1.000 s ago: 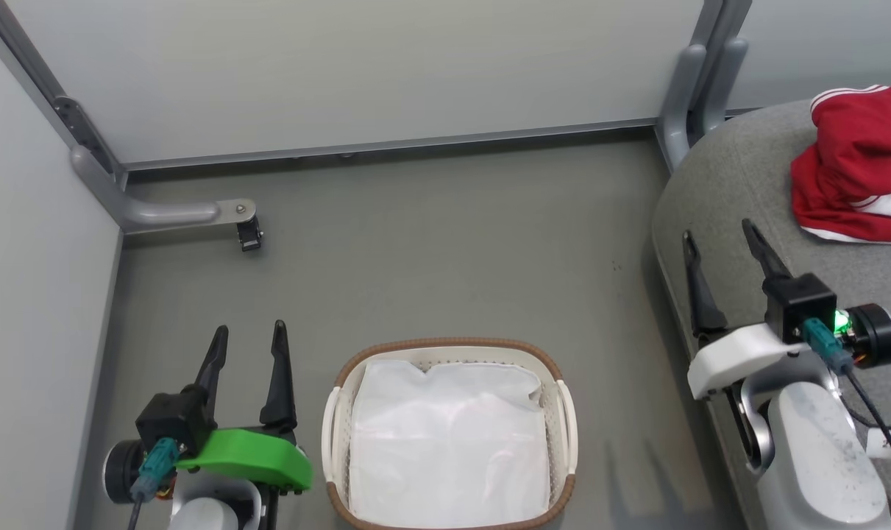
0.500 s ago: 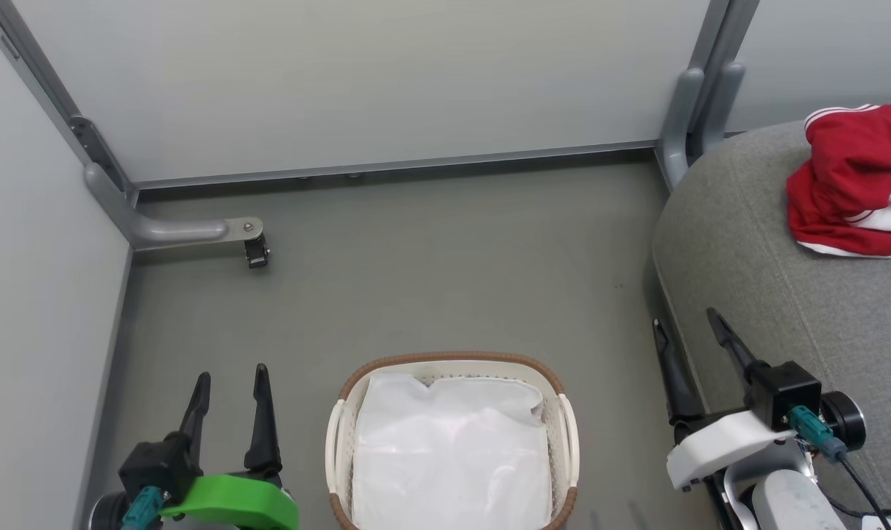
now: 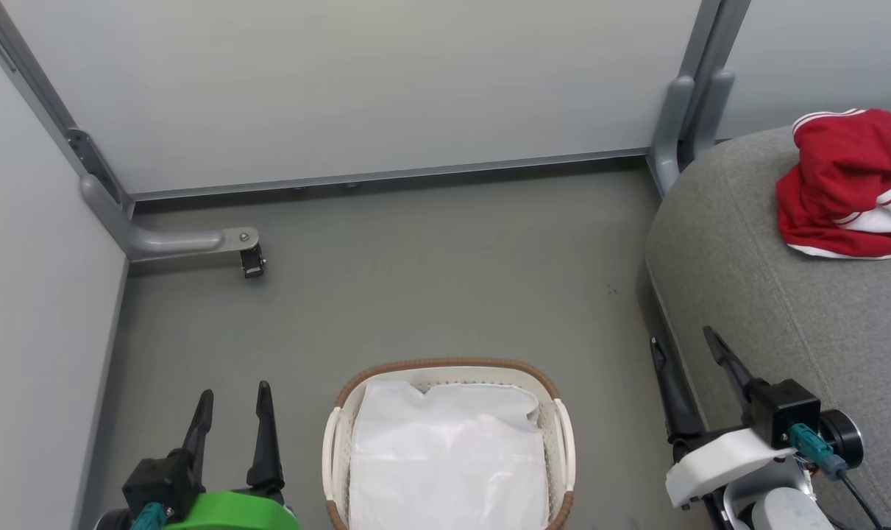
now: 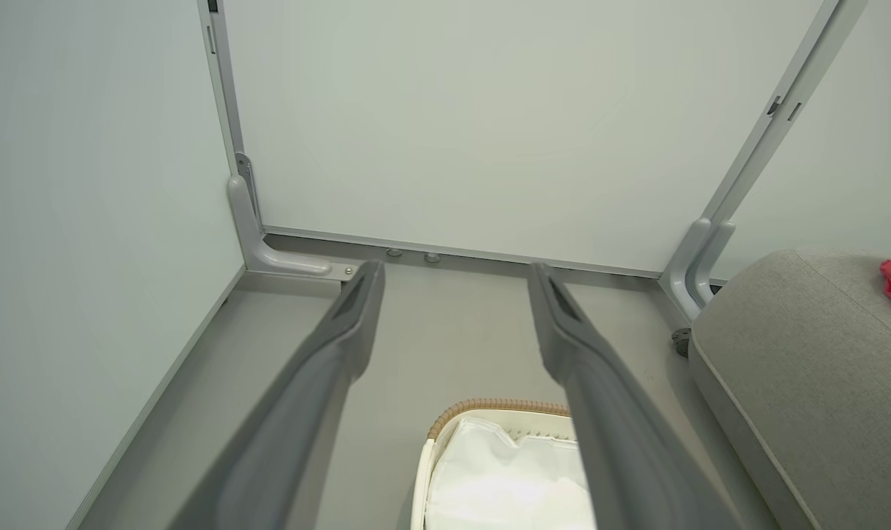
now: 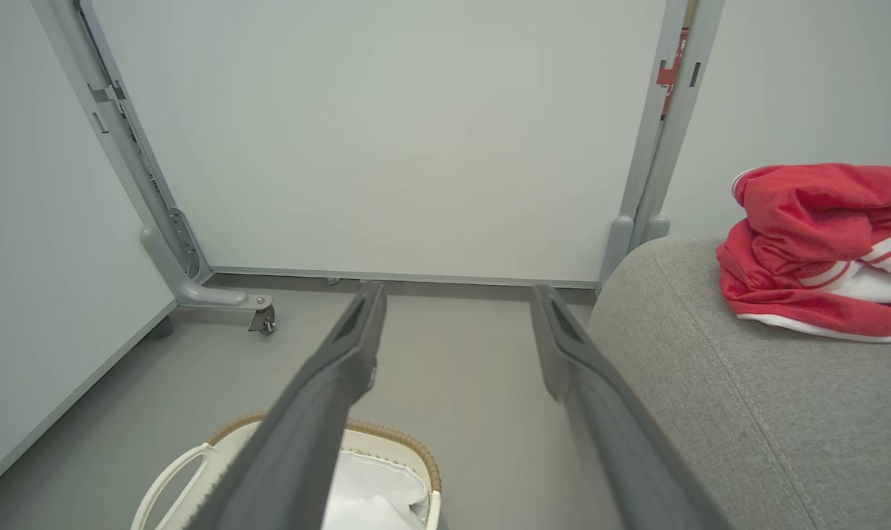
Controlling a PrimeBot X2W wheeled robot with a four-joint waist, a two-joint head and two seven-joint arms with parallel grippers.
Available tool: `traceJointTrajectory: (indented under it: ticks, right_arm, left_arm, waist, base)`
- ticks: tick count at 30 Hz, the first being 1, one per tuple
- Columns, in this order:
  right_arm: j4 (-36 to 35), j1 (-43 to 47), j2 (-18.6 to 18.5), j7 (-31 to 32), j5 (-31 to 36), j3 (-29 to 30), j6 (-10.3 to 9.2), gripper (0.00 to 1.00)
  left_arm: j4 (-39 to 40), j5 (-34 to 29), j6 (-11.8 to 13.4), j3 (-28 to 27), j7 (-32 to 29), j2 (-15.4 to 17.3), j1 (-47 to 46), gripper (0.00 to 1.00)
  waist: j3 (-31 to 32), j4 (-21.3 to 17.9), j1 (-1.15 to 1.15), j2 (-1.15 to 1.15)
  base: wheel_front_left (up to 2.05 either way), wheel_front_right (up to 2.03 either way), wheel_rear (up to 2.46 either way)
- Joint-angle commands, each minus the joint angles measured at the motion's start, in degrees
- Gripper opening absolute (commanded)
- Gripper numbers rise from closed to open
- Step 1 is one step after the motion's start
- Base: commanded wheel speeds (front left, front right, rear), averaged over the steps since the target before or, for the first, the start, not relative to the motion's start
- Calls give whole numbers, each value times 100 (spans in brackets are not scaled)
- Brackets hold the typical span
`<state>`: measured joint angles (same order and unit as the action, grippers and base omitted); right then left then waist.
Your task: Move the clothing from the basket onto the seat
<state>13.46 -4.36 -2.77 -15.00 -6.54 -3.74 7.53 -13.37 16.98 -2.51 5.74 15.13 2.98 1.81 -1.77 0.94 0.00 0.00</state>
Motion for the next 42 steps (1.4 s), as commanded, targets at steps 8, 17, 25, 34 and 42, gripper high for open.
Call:
traceJointTrajectory:
  ticks: [8,17,25,34,42]
  right_arm:
    - [21,68,-23,-28,-74,-22,-9,100]
    - [41,82,-23,-28,-116,-33,-9,100]
    - [148,66,17,78,-465,-31,0,0]
    - [138,25,-26,301,-1494,60,-1,0]
    - [125,-7,-53,488,-2341,138,-1,0]
  left_arm:
    - [-55,-67,-31,7,2,-5,99,100]
    - [-96,58,39,33,2,-6,71,100]
    - [-251,377,3,-26,-89,-19,-21,0]
    - [-227,1248,-59,-173,-341,-15,-125,0]
    - [-203,1973,-113,-296,-551,-12,-216,0]
  waist:
    - [23,-1,0,0]
    - [16,17,0,0]
    - [18,14,0,0]
    - [29,6,0,0]
    - [38,-1,0,0]
  base:
    - [0,0,0]
    - [0,0,0]
    - [0,0,0]
    - [0,0,0]
    - [0,0,0]
